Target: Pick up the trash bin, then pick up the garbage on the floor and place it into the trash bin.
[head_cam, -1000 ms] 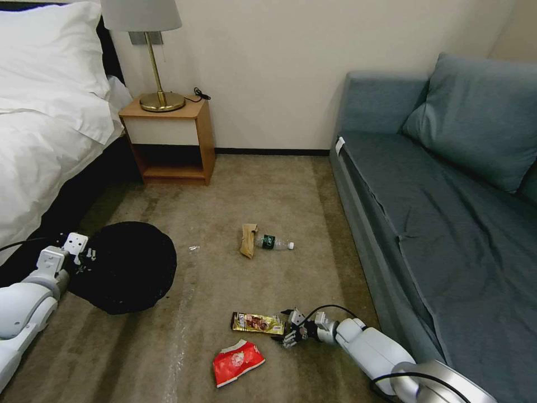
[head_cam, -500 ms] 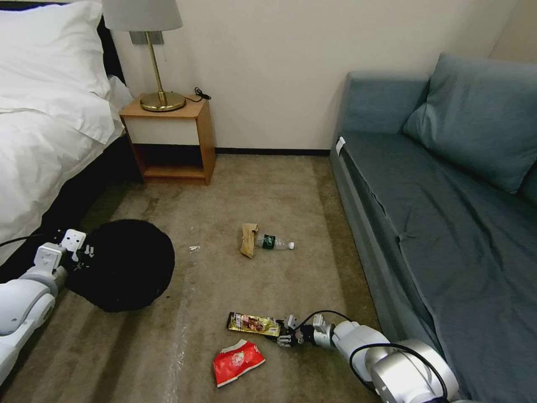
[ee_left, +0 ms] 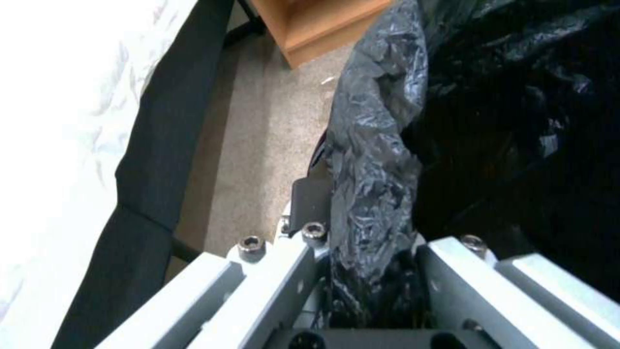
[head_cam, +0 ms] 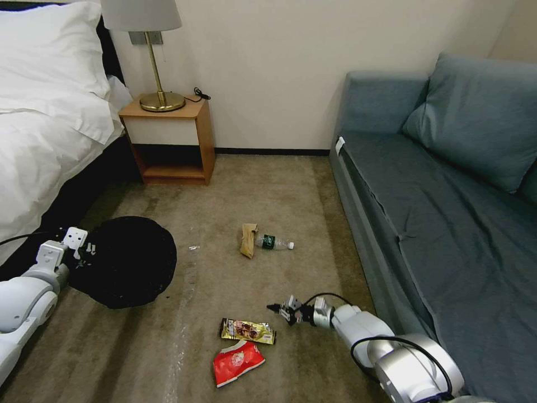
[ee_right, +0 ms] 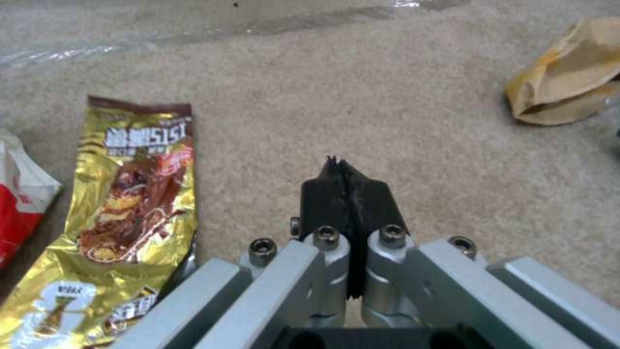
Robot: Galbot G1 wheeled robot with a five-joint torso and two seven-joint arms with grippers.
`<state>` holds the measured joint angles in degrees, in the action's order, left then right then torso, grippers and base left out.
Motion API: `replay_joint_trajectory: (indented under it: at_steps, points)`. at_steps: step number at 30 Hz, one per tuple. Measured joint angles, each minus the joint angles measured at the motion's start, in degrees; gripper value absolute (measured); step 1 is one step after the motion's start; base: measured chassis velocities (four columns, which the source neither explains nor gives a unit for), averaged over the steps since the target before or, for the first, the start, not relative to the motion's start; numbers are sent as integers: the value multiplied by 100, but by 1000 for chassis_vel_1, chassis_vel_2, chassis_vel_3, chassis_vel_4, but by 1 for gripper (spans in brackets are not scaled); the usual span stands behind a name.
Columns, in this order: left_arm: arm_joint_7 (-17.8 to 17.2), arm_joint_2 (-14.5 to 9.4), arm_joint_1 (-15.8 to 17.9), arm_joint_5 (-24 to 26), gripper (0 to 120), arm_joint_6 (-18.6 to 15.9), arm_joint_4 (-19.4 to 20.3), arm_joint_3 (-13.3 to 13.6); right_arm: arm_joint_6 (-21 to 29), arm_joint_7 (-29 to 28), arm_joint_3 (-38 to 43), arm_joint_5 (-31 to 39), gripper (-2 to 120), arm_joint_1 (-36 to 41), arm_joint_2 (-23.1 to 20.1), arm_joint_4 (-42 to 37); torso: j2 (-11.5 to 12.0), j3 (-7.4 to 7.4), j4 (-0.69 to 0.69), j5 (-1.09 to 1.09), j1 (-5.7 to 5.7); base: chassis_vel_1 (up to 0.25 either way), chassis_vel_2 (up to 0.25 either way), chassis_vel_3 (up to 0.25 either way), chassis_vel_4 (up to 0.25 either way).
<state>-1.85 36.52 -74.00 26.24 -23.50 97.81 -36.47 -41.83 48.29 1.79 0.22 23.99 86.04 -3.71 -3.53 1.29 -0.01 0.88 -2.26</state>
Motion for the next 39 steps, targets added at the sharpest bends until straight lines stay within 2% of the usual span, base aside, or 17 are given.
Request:
replay_joint_trajectory:
  at_steps: [9, 15, 17, 18, 19, 20, 21, 23, 24, 26, 29, 31, 32, 34, 36, 38, 39]
  points:
    - [16, -37, 30, 13, 1, 14, -61, -5, 121, -57, -17, 256, 0, 102, -73, -323, 0, 0, -1, 0, 0, 0, 0, 0, 0]
    - [10, -66, 47, 42, 1, 15, -43, -8, 528, -392, -172, 964, 0, 160, -178, -970, 0, 0, 1, 0, 0, 0, 0, 0, 0]
    - [1, -78, 107, 74, 1, 13, -38, 12, 1194, -864, -749, 2105, 0, 391, -481, -2014, 1, 1, 0, -2, 0, 0, 0, 0, 0]
    - [1, -78, 107, 74, 1, 13, -38, 12, 1194, -864, -749, 2105, 0, 391, -481, -2014, 1, 1, 0, -2, 0, 0, 0, 0, 0]
    - [0, -78, 128, 83, 1, 12, -39, 16, 1510, -1126, -977, 2552, 0, 466, -622, -2441, 2, 0, -2, -1, 0, 0, 0, 0, 0]
    - [-6, -79, 173, 98, 1, 11, -46, 27, 2195, -1803, -1383, 3467, 0, 611, -913, -3378, 1, 0, -5, 2, 0, 0, 0, 0, 0]
    - [-6, -79, 173, 98, 1, 11, -46, 27, 2195, -1803, -1383, 3467, 0, 611, -913, -3378, 1, 0, -5, 2, 0, 0, 0, 0, 0]
    - [-6, -81, 223, 119, 1, 7, -50, 61, 2834, -2684, -1559, 4379, 0, 729, -1201, -4524, 1, -1, -1, -1, 1, 0, 0, 0, 0]
    - [-6, -81, 223, 119, 1, 7, -50, 61, 2834, -2684, -1559, 4379, 0, 729, -1201, -4524, 1, -1, -1, -1, 1, 0, 0, 0, 0]
    - [-10, -81, 254, 123, 1, 4, -48, 94, 3273, -3341, -1579, 4870, 0, 828, -1425, -5248, 1, -1, 2, 1, 0, 0, 0, 0, 0]
    - [-7, -80, 273, 126, 1, 2, -46, 112, 3441, -3614, -1571, 4999, 0, 897, -1548, -5522, 1, 0, 2, -3, 0, 0, 0, 0, 0]
    - [7, -74, 314, 124, 1, 8, -53, 145, 3809, -4089, -1562, 5140, 0, 1128, -1955, -6106, 1, 0, -2, -3, 0, 0, 0, 0, 0]
    - [14, -73, 318, 124, 1, 12, -63, 149, 3899, -4197, -1572, 5166, 0, 1216, -2129, -6274, 1, 0, -2, -2, 0, 0, 0, 0, 0]
    - [14, -73, 318, 124, 1, 12, -63, 149, 3899, -4197, -1572, 5166, 0, 1216, -2129, -6274, 1, 0, -2, -2, 0, 0, 0, 0, 0]
    - [30, -73, 336, 121, 1, 27, -105, 166, 4255, -4504, -1621, 5302, 0, 1552, -2672, -6891, 1, 0, -5, -3, 0, 0, 0, 0, 0]
    - [31, -73, 339, 119, 1, 31, -114, 170, 4338, -4561, -1626, 5338, 0, 1609, -2762, -7018, 1, 0, -4, -4, 0, 0, 0, 0, 0]
    - [33, -72, 343, 105, 1, 39, -135, 181, 4600, -4718, -1673, 5419, 4, 1774, -3018, -7401, 1, -1, -3, 1, 0, 0, 0, 0, 0]
